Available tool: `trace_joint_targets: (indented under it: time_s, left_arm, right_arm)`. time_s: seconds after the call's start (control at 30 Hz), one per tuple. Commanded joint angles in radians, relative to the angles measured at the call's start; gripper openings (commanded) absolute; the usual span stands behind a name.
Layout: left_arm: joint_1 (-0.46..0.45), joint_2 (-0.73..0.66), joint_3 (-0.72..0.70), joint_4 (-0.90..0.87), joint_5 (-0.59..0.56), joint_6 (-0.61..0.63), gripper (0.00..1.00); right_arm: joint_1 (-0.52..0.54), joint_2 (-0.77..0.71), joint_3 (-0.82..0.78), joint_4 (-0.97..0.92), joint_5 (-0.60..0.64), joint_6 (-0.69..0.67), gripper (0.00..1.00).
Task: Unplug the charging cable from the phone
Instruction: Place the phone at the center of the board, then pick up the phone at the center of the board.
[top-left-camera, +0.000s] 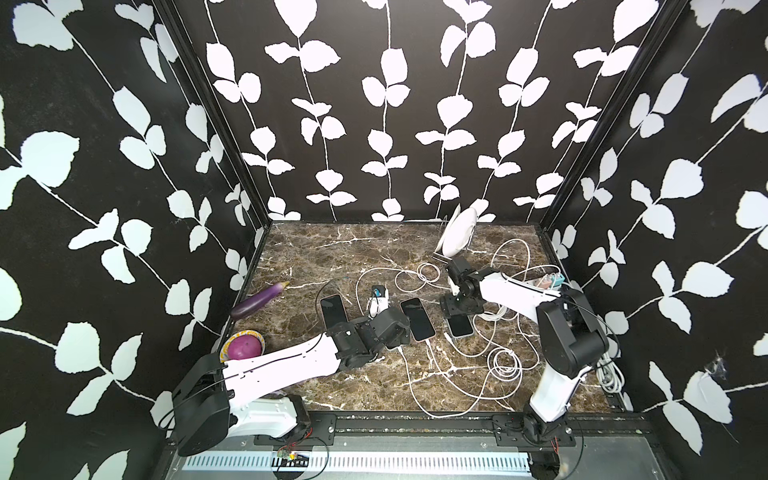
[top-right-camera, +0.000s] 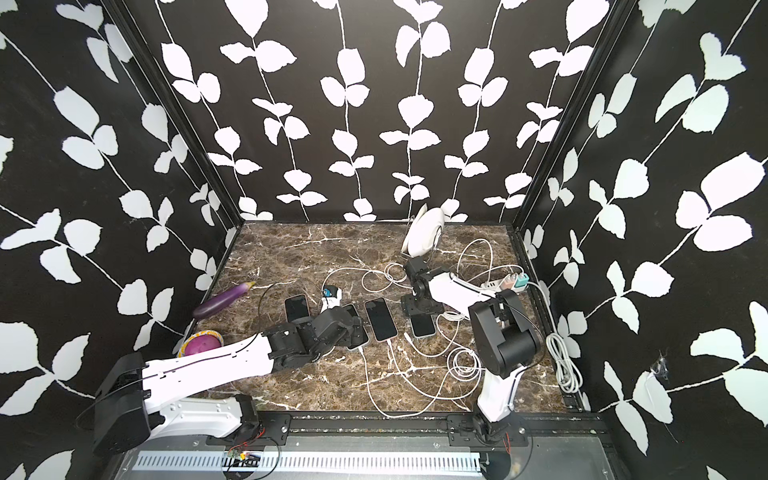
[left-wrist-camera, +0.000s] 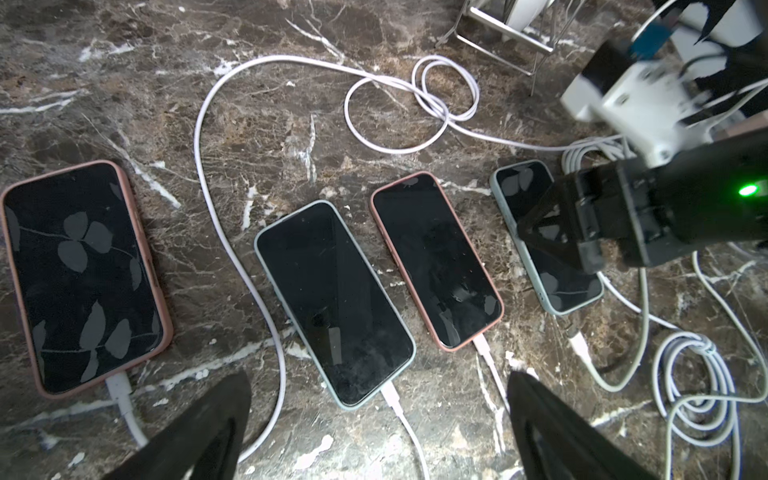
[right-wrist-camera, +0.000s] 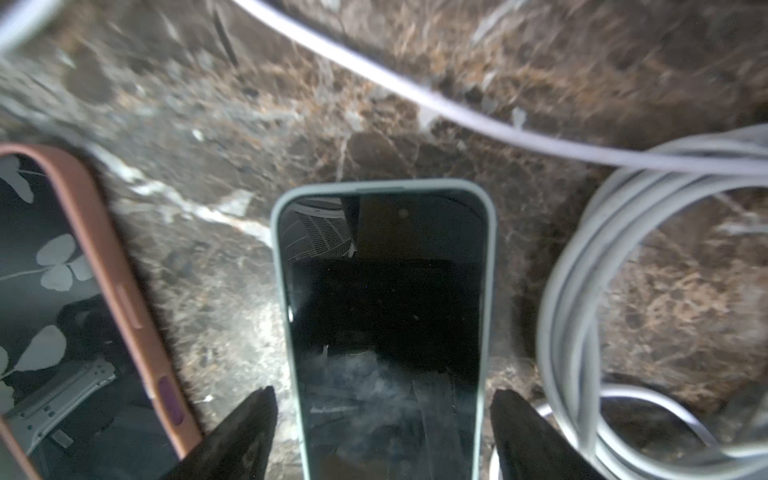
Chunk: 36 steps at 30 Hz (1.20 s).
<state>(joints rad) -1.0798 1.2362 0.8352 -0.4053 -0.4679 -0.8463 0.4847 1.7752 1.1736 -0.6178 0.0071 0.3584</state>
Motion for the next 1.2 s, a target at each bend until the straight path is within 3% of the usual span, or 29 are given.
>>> trace_joint_targets:
  time_s: [0.0, 0.2, 0.53, 0.7, 1.17]
  left_arm:
    - [0.004, 0.006, 0.023, -0.037, 0.014, -0.009, 0.98]
    - [0.014, -0.010, 0.007, -0.072, -0.028, -0.027, 0.98]
    - [0.024, -0.106, -0.140, -0.026, -0.019, -0.107, 0.98]
    - [0.024, -0.158, -0.160, -0.065, -0.042, -0.109, 0.98]
    - [0.026, -0.173, -0.161, -0.090, -0.080, -0.100, 0.98]
  right_arm:
    - [0.006, -0.056, 0.022, -0.035, 0.006, 0.002, 0.87]
    - [0.099, -0.106, 0.089, -0.071, 0.056, 0.014, 0.89]
    - [0.260, 0.090, 0.254, -0.057, 0.080, 0.095, 0.96]
    - [0.278, 0.176, 0.305, -0.074, 0.095, 0.099, 0.97]
    - [0.302, 0.229, 0.270, -0.058, 0.062, 0.093, 0.99]
